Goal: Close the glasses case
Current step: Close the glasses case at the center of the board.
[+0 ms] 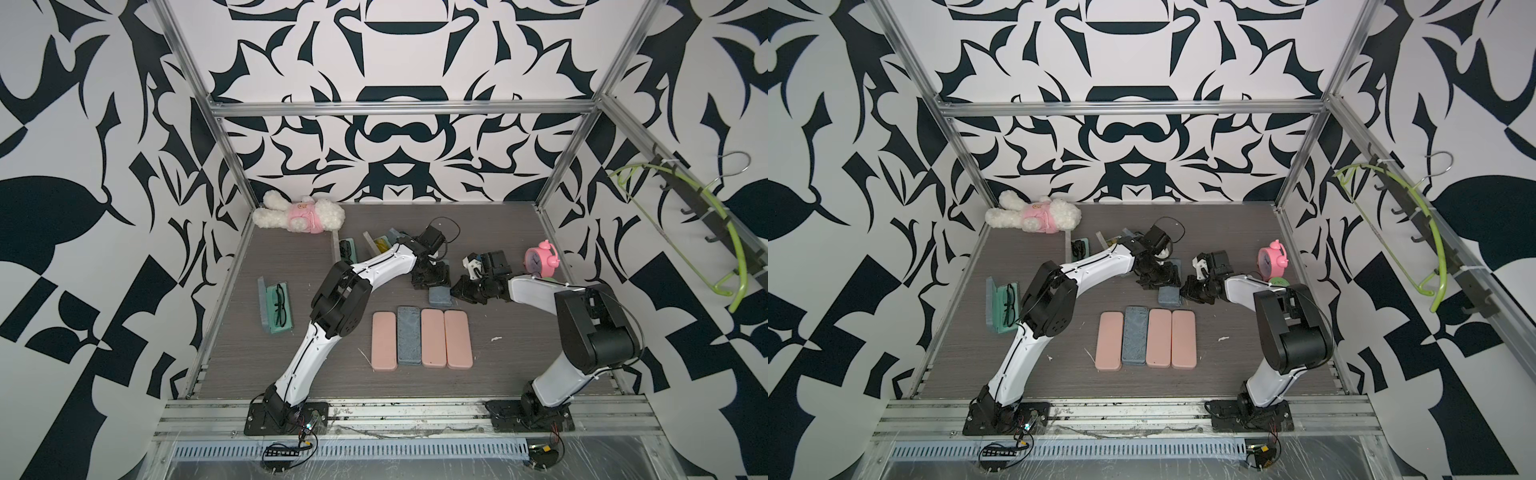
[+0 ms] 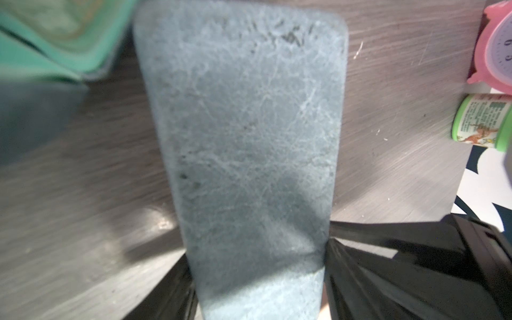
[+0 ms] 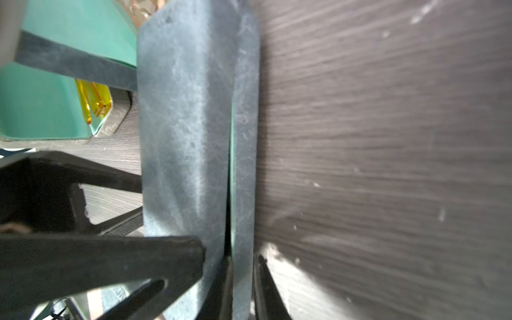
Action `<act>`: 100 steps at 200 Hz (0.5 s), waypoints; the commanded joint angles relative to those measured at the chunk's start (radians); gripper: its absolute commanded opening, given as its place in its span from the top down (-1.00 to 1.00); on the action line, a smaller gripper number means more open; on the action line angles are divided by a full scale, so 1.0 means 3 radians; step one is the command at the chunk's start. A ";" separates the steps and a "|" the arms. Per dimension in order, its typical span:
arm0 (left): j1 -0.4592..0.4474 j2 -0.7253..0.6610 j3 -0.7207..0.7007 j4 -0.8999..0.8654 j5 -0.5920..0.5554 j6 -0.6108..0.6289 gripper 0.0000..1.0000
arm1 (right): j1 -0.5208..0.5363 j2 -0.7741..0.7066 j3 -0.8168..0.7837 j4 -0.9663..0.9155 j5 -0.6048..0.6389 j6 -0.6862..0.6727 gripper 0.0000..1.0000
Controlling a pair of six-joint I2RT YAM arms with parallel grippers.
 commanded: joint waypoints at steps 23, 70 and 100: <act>0.0044 -0.0001 -0.0266 -0.0282 -0.0231 0.0082 -0.04 | -0.0237 -0.0446 0.0096 -0.0012 -0.0278 -0.0066 0.34; 0.0044 -0.0051 -0.0323 -0.0282 -0.0263 0.0118 -0.01 | -0.0355 -0.0607 0.0107 -0.0174 -0.0293 -0.0147 0.18; 0.0044 -0.0121 -0.0376 -0.0220 -0.0239 0.0109 0.01 | -0.0425 -0.0678 0.0106 -0.0236 -0.0296 -0.0139 0.16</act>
